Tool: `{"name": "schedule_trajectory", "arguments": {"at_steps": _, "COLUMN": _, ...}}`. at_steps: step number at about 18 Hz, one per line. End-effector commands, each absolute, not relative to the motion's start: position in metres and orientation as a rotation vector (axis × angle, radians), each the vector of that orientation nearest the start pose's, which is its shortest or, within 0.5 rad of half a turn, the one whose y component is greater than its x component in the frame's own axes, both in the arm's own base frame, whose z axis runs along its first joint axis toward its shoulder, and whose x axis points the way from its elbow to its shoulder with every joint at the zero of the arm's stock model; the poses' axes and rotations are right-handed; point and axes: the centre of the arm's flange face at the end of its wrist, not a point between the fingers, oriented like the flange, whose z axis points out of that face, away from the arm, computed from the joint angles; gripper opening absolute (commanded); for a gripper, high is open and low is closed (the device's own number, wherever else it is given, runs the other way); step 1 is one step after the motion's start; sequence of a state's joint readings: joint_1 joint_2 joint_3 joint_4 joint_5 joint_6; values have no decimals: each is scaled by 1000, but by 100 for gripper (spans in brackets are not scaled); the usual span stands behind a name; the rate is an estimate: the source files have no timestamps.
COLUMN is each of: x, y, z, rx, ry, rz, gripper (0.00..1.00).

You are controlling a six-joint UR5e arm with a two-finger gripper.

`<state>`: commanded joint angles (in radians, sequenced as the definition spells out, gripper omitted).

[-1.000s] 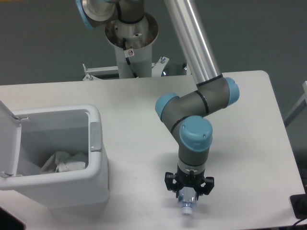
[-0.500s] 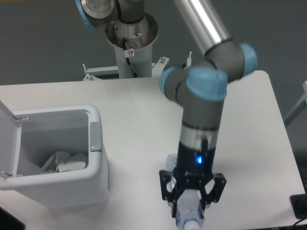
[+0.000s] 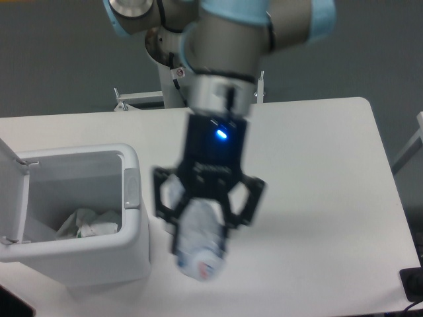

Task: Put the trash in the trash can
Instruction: 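Carry the bottle over the white bin and lower it inside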

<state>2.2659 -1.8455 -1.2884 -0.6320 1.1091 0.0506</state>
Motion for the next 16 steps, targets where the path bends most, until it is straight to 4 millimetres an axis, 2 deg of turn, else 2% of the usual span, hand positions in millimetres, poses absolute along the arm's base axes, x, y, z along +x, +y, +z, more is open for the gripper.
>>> {"name": "schedule_trajectory", "arguments": {"at_steps": 2, "x": -253, "y": 606, "z": 610, "rx": -2076, "ry": -403, "rz": -84, "gripper": 63}}
{"name": "schedule_trajectory", "arguments": {"at_steps": 4, "x": -227, "y": 617, "z": 607, "rx": -2088, "ry": -362, "rz": -112, "gripper": 63}}
{"name": "schedule_trajectory", "arguments": {"at_steps": 5, "x": -224, "y": 620, "z": 603, "rx": -2095, "ry": -361, "rz": -118, "gripper": 63}}
{"name": "schedule_trajectory", "arguments": {"at_steps": 7, "x": -215, "y": 627, "z": 588, "rx": -2121, "ry": -353, "rz": -141, "gripper": 63}}
{"name": "schedule_trajectory", "arguments": {"at_steps": 9, "x": -194, "y": 638, "z": 571, "rx": -2154, "ry": -321, "rz": -174, "gripper": 63}}
{"name": "schedule_trajectory", "arguments": {"at_steps": 12, "x": -184, "y": 645, "z": 548, "rx": -2192, "ry": -315, "rz": -202, "gripper": 64}}
{"name": "schedule_trajectory", "arguments": {"at_steps": 13, "x": -183, "y": 645, "z": 544, "rx": -2199, "ry": -317, "rz": -206, "gripper": 71}}
{"name": "schedule_trajectory", "arguments": {"at_steps": 15, "x": -183, "y": 645, "z": 544, "rx": -2200, "ry": -313, "rz": -202, "gripper": 100}}
{"name": "schedule_trajectory", "arguments": {"at_steps": 16, "x": -182, "y": 641, "z": 550, "rx": -2192, "ry": -311, "rz": -195, "gripper": 100}}
